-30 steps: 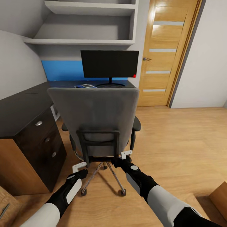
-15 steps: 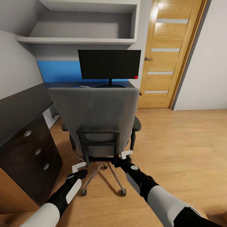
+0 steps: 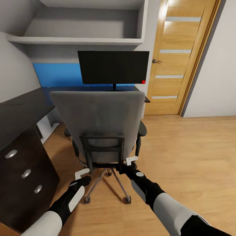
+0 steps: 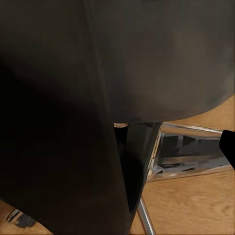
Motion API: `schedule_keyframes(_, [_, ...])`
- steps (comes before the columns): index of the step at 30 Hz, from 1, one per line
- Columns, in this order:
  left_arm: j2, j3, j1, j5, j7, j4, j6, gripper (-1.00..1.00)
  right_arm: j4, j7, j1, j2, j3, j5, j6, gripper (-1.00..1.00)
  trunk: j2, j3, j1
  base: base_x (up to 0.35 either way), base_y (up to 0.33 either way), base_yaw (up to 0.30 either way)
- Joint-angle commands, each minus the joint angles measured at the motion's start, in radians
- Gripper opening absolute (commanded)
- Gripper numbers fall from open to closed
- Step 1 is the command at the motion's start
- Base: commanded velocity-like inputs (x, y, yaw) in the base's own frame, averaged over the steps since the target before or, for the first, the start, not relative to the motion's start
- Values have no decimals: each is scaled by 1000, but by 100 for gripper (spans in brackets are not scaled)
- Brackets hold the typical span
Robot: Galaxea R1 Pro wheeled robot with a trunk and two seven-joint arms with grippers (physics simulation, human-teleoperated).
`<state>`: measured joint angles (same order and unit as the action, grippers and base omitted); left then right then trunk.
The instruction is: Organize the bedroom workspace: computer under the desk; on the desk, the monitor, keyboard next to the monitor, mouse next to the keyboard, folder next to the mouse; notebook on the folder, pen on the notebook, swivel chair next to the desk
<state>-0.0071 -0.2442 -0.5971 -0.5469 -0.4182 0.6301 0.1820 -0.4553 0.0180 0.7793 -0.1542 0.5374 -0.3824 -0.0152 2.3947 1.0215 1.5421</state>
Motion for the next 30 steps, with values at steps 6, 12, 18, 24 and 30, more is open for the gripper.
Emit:
schedule_keyframes(6, [1,-4,-1,-5,-8,2,3,100,-1,3,2,-1,4,-7,-2,100,0,1,0,330,0,0])
schedule_keyframes(12, [1,-4,-1,-5,-8,2,6,100,0,3,1,0,3,-7,-2,100,0,1,0,185,0,0])
schedule_keyframes(18, [1,-4,-1,-5,-8,2,6,100,0,3,2,0,3,-7,-2,100,0,1,0,15,1,0])
schedule_keyframes(24, [0,-4,-1,-5,-8,2,6,100,0,3,1,0,3,-7,-2,100,0,1,0,88,80,0])
schedule_keyframes(30, [-1,-4,-1,-5,-8,2,6,100,0,3,2,0,3,-7,-2,100,0,1,0,16,8,0])
